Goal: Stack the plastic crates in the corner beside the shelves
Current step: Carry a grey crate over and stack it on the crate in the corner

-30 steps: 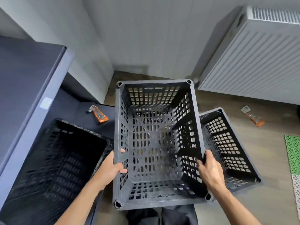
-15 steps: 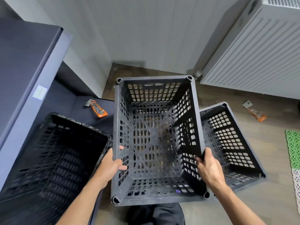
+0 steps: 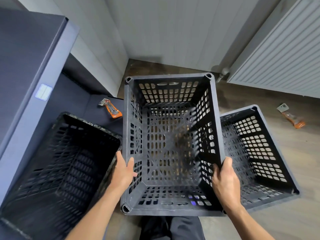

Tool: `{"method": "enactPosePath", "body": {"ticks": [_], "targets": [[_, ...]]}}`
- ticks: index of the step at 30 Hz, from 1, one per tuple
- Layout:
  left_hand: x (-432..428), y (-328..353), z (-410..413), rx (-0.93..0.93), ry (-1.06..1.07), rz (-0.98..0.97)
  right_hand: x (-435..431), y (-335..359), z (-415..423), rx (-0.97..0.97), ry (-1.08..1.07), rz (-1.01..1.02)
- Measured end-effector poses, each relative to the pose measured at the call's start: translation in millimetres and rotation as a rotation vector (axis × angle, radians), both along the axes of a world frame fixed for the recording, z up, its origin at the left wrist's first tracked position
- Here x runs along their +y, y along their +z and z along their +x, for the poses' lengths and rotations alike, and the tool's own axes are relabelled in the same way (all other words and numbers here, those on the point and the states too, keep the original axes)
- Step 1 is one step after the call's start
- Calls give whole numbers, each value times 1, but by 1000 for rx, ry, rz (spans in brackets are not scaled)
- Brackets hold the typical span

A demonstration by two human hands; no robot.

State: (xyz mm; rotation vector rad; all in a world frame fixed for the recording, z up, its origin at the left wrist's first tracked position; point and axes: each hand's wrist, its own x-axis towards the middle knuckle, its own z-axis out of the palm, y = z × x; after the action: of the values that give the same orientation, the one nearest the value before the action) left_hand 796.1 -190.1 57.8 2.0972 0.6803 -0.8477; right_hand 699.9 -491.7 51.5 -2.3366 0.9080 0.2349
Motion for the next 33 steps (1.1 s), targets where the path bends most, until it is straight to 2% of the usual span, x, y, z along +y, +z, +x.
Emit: {"method": "enactPosePath", "body": {"ticks": [12, 19, 23, 27, 33], "targets": [[-10, 10, -2, -152, 28, 92, -4, 5, 3, 39, 96, -32], [-7, 23, -39, -56, 8, 46, -3, 28, -9, 126, 107, 117], [0, 25, -68, -22, -15, 54, 14, 24, -53, 157, 21, 51], [1, 23, -84, -12, -15, 107, 28, 14, -69, 204, -194, 4], [0, 17, -78, 11, -59, 152, 28, 7, -66, 195, -205, -23]]}}
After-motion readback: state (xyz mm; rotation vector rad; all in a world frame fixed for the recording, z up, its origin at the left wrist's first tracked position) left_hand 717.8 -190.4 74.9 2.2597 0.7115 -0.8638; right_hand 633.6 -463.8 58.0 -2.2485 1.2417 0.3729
